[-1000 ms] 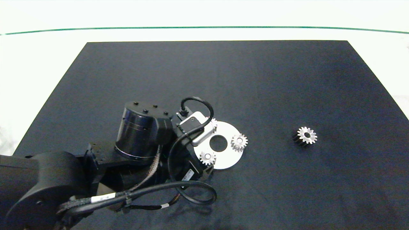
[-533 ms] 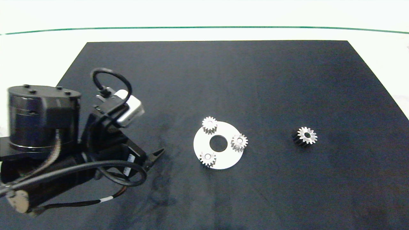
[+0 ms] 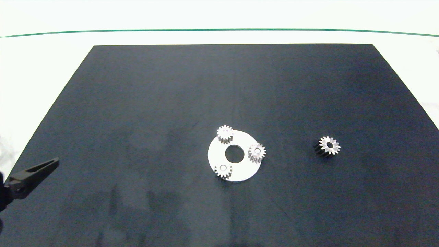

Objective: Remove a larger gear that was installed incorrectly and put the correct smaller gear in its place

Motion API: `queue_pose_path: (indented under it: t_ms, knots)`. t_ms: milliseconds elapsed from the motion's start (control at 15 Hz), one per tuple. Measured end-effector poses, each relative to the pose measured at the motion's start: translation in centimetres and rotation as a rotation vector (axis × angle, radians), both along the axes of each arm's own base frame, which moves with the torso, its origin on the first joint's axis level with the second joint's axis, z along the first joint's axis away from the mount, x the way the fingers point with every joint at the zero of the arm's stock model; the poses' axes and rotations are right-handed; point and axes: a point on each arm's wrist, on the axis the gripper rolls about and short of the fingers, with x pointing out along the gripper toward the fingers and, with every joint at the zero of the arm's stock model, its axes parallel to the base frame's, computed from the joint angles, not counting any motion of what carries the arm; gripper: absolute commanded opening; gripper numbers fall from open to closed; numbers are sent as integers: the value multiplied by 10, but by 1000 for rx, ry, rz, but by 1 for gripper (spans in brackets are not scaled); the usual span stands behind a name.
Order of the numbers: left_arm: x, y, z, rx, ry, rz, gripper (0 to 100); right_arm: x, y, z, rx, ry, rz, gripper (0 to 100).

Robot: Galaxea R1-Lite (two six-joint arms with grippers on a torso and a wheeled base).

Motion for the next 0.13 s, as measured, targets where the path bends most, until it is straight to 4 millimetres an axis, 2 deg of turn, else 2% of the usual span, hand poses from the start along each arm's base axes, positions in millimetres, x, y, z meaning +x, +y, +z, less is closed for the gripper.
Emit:
queue_pose_path:
  t_ms: [133]
  knots:
    - [-33, 10, 1, -40, -50, 86, 100, -10, 1, -1, -6, -38, -29, 100]
